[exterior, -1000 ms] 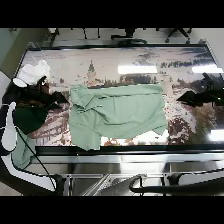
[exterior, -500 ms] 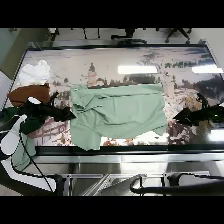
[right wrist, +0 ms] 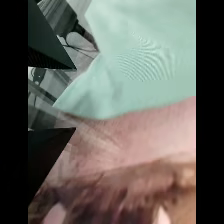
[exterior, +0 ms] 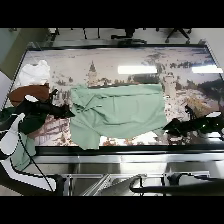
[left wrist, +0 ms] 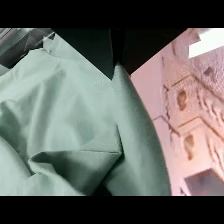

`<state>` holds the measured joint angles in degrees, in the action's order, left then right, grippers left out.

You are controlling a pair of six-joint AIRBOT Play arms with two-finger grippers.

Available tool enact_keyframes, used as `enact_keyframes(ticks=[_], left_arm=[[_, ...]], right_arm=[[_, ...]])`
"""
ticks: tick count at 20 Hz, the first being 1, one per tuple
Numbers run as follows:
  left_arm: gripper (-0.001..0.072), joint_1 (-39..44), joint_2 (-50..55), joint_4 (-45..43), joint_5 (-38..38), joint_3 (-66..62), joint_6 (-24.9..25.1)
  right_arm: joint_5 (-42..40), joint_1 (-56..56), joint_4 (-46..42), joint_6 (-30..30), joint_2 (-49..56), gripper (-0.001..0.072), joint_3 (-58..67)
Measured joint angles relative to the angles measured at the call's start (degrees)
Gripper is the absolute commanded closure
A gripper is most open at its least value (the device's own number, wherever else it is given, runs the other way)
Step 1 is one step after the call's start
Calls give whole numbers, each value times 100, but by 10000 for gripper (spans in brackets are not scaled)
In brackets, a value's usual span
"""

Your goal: Fold the shirts.

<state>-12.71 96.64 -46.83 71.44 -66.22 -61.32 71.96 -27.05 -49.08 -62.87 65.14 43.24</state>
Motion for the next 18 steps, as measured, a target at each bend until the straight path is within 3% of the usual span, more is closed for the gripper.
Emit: enact_keyframes(ticks=[1, 3, 4, 11, 15, 18], left_arm=[[689, 9, 0, 4, 24, -46, -11], [690, 31, -2, 37, 103, -146, -55], [691, 39, -13, 37, 175, -205, -68], [691, -221, -1244, 42, 581, -713, -382], [691, -522, -2691, 92, 925, -1408, -662], [691, -732, -3818, 133, 697, -2065, -946]], right_arm=[[-166, 168, 114, 55, 37, 590, -48], [-463, 472, 221, 166, 83, 634, -101], [-535, 579, 262, 221, 81, 697, -94], [-26, 52, 400, 356, -933, 699, 992], [164, -717, 1390, 562, -1875, 699, 2487], [-164, -975, 1954, 675, -2374, 699, 3764]])
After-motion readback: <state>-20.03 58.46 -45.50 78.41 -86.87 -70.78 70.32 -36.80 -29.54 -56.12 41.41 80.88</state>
